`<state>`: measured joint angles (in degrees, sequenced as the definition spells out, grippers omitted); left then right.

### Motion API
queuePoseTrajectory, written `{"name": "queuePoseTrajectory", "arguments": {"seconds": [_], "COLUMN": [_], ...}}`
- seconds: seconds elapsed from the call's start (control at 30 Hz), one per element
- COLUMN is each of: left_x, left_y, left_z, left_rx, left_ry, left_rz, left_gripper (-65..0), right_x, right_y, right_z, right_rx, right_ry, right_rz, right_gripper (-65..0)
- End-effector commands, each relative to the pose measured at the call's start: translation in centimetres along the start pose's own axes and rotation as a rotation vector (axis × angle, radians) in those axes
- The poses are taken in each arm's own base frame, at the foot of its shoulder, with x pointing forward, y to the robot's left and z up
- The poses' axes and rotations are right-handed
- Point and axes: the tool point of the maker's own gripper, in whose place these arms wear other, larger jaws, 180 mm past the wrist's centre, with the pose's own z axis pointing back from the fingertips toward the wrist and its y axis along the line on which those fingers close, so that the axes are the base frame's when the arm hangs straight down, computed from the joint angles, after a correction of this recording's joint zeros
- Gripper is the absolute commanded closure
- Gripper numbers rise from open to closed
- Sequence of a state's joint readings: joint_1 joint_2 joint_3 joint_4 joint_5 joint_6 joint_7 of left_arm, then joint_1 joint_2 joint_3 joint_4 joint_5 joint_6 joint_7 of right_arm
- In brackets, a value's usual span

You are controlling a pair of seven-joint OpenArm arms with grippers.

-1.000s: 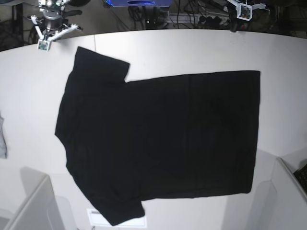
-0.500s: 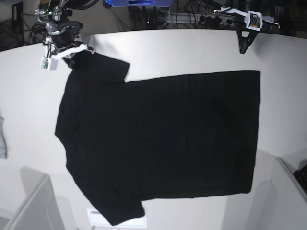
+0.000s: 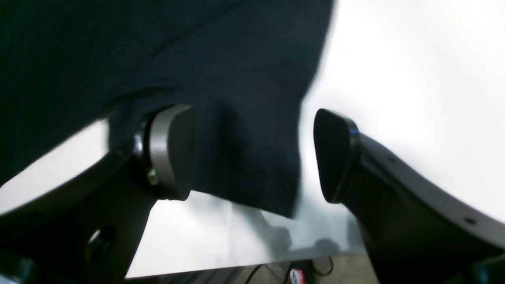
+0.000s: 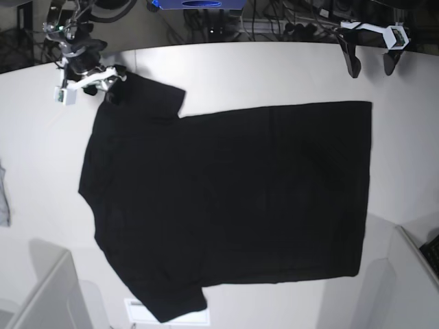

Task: Fold the T-shirt properly
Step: 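Move both grippers down to the shirt's shoulder corners by the collar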

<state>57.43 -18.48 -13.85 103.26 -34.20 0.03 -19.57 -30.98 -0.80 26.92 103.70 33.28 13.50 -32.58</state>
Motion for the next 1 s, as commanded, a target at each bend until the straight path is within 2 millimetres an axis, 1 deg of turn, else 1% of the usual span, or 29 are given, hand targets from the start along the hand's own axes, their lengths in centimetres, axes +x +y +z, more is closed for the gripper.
{"name": "queuePoseTrajectory", "arguments": {"seconds": [0.0,0.07,0.13,0.23,0.3,0.37,0.4,0.47,0.53,0.6,0.67,0.77,0.83,0.87,0.9,0.93,0.97], "left_x": [0.9,0.4,0.4,0.1,0.3,-0.4,-0.5,-0.7,-0.7,-0.6,-0.3,-0.1,0.0,0.0,-0.1,-0.3,-0.5], "left_y": [0.0,1.0,1.8,2.0,2.0,2.0,2.1,2.4,2.7,2.8,2.7,1.9,2.0,2.1,2.5,2.8,3.6], "left_z": [-0.2,-0.4,-1.0,-1.3,-1.8,-2.2,-2.7,-3.7,-4.4,-5.0,-5.5,-6.1,-6.3,-6.5,-6.6,-6.7,-6.7], "left_rx": [-0.008,0.030,0.046,0.017,0.006,0.002,0.003,0.012,0.024,0.036,0.025,-0.028,-0.033,-0.028,-0.012,0.002,0.028], "left_ry": [-0.038,-0.029,-0.033,-0.022,-0.031,0.014,0.033,0.069,0.095,0.107,0.109,0.124,0.144,0.151,0.158,0.172,0.185], "left_rz": [0.011,0.074,0.140,0.202,0.227,0.226,0.223,0.226,0.235,0.253,0.270,0.290,0.305,0.316,0.328,0.340,0.356], "left_gripper": [-56.9,-57.1,-57.1,-57.1,-57.1,-57.1,-57.1,-57.1,-57.1,-57.1,-57.1,-57.1,-57.1,-57.1,-57.1,-57.1,-57.1], "right_x": [0.7,0.3,-0.3,-0.7,-0.8,-1.6,-2.0,-2.9,-3.5,-3.7,-4.3,-5.4,-6.1,-6.4,-6.6,-6.7,-6.8], "right_y": [-0.6,-1.4,-1.7,-1.6,-1.4,-0.3,0.3,1.0,1.5,1.7,1.3,0.5,0.1,-0.1,-0.2,-0.3,-0.4], "right_z": [0.0,-0.4,-0.6,-0.7,-0.7,-1.0,-1.1,-1.1,-1.2,-1.2,-1.3,-1.7,-1.8,-1.8,-1.9,-1.9,-1.9], "right_rx": [-0.007,-0.022,-0.025,-0.021,-0.018,0.012,0.026,0.043,0.057,0.061,0.053,0.036,0.029,0.024,0.022,0.020,0.019], "right_ry": [-0.025,-0.012,0.003,0.013,0.017,0.041,0.052,0.076,0.090,0.096,0.112,0.142,0.158,0.165,0.171,0.175,0.178], "right_rz": [-0.006,-0.025,-0.030,-0.032,-0.033,-0.023,-0.018,-0.011,-0.006,-0.005,-0.014,-0.034,-0.044,-0.049,-0.053,-0.054,-0.055], "right_gripper": [-43.1,-43.1,-43.1,-43.1,-43.1,-43.1,-42.9,-39.8,-35.1,-31.5,-29.4,-28.5,-27.8,-25.4,-20.7,-15.3,-7.7]}}
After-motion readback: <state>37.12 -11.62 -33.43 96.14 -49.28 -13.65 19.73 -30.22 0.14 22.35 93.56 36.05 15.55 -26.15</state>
